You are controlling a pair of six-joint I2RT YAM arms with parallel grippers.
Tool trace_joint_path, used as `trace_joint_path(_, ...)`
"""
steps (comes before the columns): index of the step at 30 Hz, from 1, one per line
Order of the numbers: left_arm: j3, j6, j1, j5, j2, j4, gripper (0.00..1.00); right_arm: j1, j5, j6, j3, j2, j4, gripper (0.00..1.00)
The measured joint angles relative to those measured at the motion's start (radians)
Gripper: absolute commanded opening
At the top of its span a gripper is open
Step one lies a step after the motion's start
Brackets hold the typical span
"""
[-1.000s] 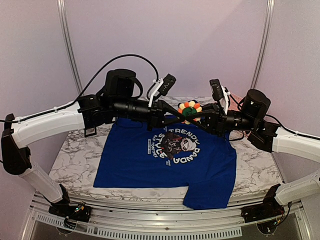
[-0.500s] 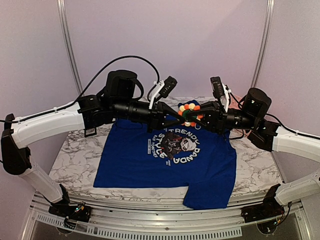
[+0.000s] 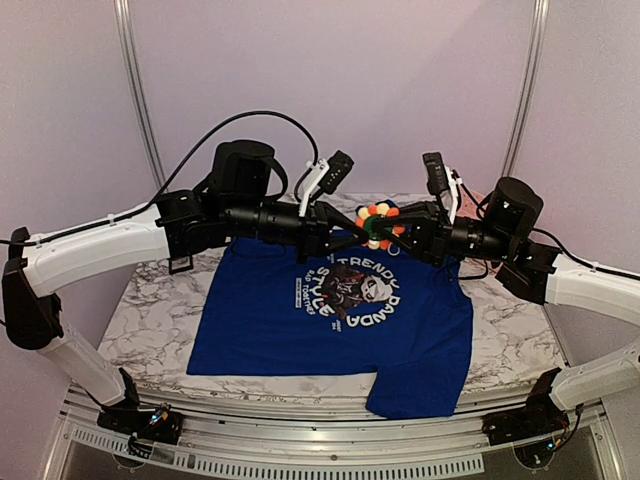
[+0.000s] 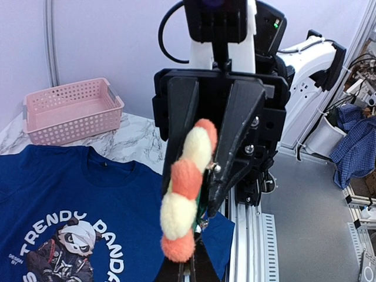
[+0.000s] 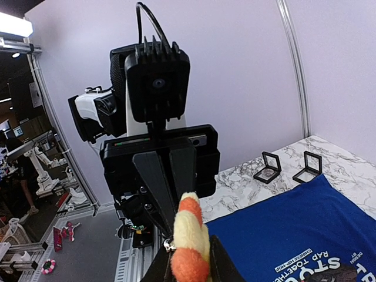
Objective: Pin the brooch onto the clothing
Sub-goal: Pass from the left arm to the right
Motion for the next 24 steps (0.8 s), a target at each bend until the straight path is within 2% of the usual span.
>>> trace_joint_path(6,0.0,-0.003,0.0,0.012,0.0,0.003,0.02,0.004,0.001,-0.001,-0.011,-0.013,0.005,0.11)
trace_joint_path(7,0.0,-0.003,0.0,0.016,0.0,0.003,0.06,0.004,-0.003,-0.001,-0.011,-0.013,0.007,0.1)
trace_joint_path(11,-0.001,-0.007,0.001,0.034,0.0,0.007,0.36,0.003,-0.014,-0.007,-0.011,-0.013,0.012,0.07)
trace_joint_path(14,-0.011,-0.019,0.0,0.066,0.0,0.036,0.45,0.003,-0.027,-0.008,-0.011,-0.012,0.015,0.05)
trace_joint_path(19,-0.032,-0.03,-0.002,0.095,0.0,0.077,0.48,0.003,-0.049,-0.008,-0.011,-0.007,0.017,0.04)
trace_joint_path(24,-0.035,-0.039,-0.012,0.091,0.006,0.128,0.36,0.003,-0.068,-0.005,-0.011,-0.006,0.04,0.02)
